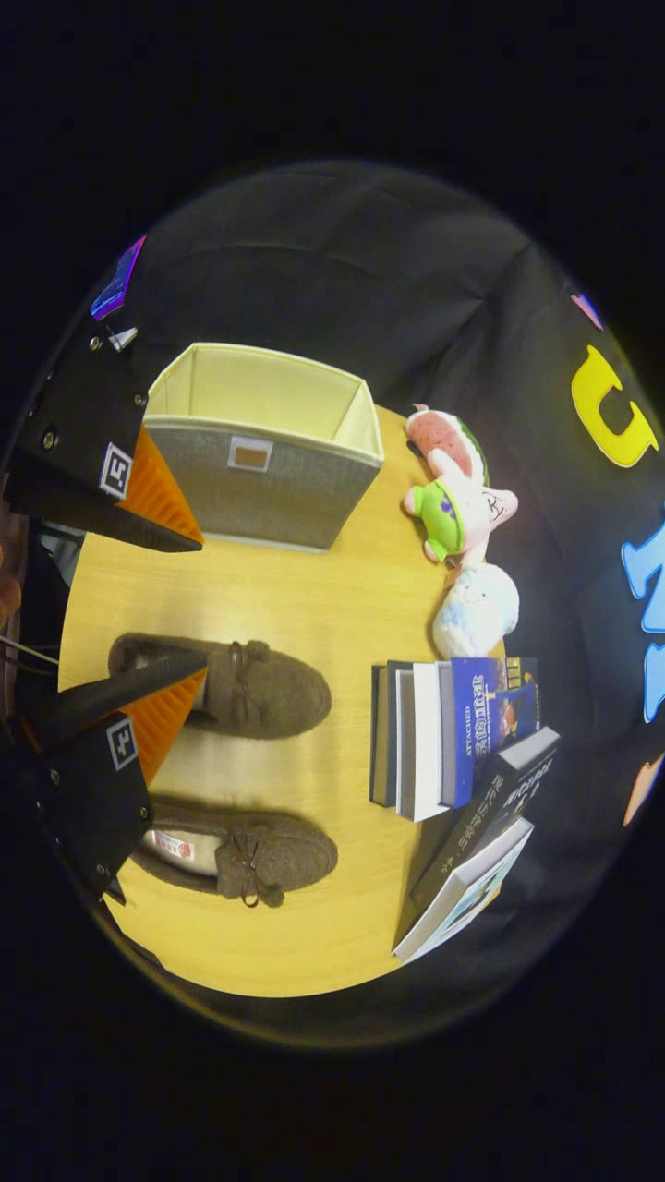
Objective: Open the storage box then place both shoes into the box .Put the left shoe in first, then the right shoe, with the right side of both shoes facing outward in a uniform manner.
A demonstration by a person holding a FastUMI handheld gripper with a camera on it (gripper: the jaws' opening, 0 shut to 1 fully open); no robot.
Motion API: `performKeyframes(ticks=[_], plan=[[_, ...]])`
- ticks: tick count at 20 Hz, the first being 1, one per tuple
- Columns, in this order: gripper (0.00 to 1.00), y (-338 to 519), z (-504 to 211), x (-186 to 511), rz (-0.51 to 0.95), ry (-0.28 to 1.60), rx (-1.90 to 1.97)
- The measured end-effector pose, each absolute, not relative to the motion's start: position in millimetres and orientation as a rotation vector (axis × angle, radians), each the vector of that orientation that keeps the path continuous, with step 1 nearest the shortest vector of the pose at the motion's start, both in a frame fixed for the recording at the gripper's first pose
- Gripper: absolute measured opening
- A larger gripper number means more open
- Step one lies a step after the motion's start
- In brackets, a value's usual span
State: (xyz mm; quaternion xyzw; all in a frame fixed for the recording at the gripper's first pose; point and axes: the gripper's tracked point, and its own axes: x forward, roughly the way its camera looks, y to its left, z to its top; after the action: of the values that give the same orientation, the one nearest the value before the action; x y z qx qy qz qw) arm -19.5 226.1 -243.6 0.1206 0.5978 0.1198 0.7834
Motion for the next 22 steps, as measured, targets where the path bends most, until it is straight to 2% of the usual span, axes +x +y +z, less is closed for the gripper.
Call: performKeyframes(ticks=[5,12,14,15,17,19,20,22], plan=[[0.71,192.9,-294.8,-44.5,0.175,1.416,0.222],[0.68,176.8,-340.3,-51.0,0.140,1.487,0.176],[0.47,176.8,-351.0,-54.3,0.155,1.513,0.157],[0.48,169.2,-333.2,-51.1,0.137,1.516,0.147],[0.09,175.9,-345.0,-47.5,0.171,1.516,0.134],[0.11,176.5,-356.2,-47.7,0.197,1.502,0.107],[0.01,177.1,-355.5,-49.2,0.205,1.499,0.101],[0.01,176.5,-350.4,-47.3,0.212,1.495,0.121]])
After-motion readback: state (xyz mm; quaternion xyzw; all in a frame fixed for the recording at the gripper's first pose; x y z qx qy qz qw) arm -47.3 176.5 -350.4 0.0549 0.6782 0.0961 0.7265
